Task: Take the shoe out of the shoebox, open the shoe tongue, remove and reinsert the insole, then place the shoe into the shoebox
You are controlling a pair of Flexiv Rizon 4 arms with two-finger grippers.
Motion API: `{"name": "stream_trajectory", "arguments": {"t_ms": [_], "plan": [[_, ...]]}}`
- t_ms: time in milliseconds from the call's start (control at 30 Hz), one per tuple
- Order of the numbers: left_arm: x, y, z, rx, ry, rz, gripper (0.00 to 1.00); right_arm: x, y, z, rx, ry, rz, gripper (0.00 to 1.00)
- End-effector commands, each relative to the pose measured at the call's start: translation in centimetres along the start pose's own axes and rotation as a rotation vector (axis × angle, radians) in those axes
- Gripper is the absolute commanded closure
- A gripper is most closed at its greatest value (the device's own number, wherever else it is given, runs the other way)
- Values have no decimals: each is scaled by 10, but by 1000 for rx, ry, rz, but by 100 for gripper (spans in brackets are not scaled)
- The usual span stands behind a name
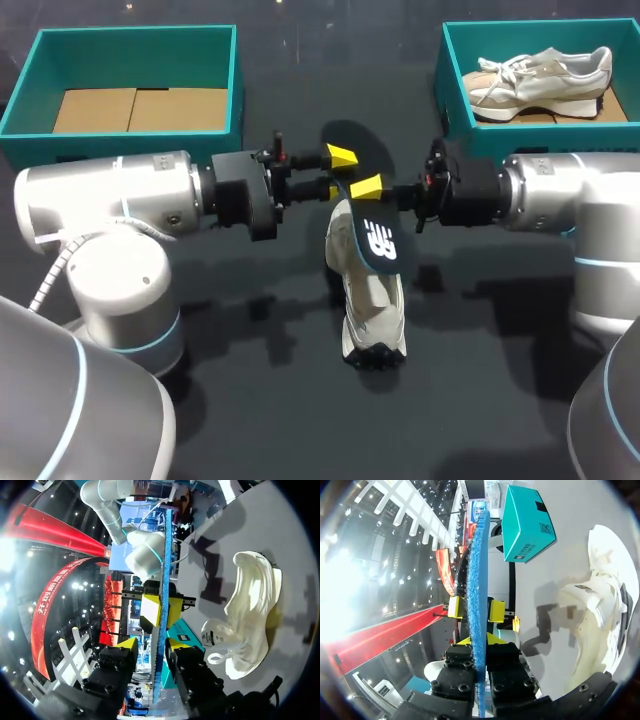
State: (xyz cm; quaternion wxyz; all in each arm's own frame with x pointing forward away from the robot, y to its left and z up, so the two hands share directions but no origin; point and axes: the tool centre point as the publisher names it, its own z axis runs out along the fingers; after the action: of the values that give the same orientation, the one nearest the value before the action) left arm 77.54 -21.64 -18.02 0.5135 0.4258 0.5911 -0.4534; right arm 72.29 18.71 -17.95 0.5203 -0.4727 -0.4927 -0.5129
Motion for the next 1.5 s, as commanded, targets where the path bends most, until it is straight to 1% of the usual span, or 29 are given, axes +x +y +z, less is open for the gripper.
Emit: {"name": "stream_trajectory", "arguments": {"t_ms": [33, 100, 233, 367, 500, 700, 1033, 1100, 1200, 1300, 1367, 1433, 1500], "plan": [[2, 0, 9, -13, -13, 6, 70, -2, 3, 4, 9, 1, 1, 100], [1, 0, 11, -12, -17, 5, 72, -2, 3, 5, 14, 4, 2, 100], [2, 1, 14, -12, -17, 17, 81, -2, 3, 7, 23, 7, 4, 100], [2, 3, 15, -11, -18, 21, 86, -1, 2, 7, 25, 5, 6, 100], [2, 6, 18, -10, -16, 28, 85, -2, 2, 8, 32, 2, 13, 100], [5, 10, 21, -8, -5, 41, 79, -1, 1, 8, 35, 3, 16, 100], [12, 9, 23, 5, 0, 65, 78, 0, 1, 7, 39, 10, 14, 100], [12, 10, 24, 0, -4, 71, 81, 0, 1, 7, 41, 10, 16, 100], [12, 11, 24, -6, -8, 81, 92, 0, 2, 7, 41, 10, 18, 100], [12, 11, 25, -4, -9, 84, 92, 0, 2, 6, 39, 9, 21, 100], [12, 12, 25, 0, -12, 86, 94, -1, 2, 6, 36, 10, 23, 100], [11, 12, 25, 2, -13, 87, 93, -1, 2, 5, 32, 11, 24, 100], [11, 11, 25, 4, -15, 89, 82, -1, 3, 5, 30, 11, 26, 100]]}}
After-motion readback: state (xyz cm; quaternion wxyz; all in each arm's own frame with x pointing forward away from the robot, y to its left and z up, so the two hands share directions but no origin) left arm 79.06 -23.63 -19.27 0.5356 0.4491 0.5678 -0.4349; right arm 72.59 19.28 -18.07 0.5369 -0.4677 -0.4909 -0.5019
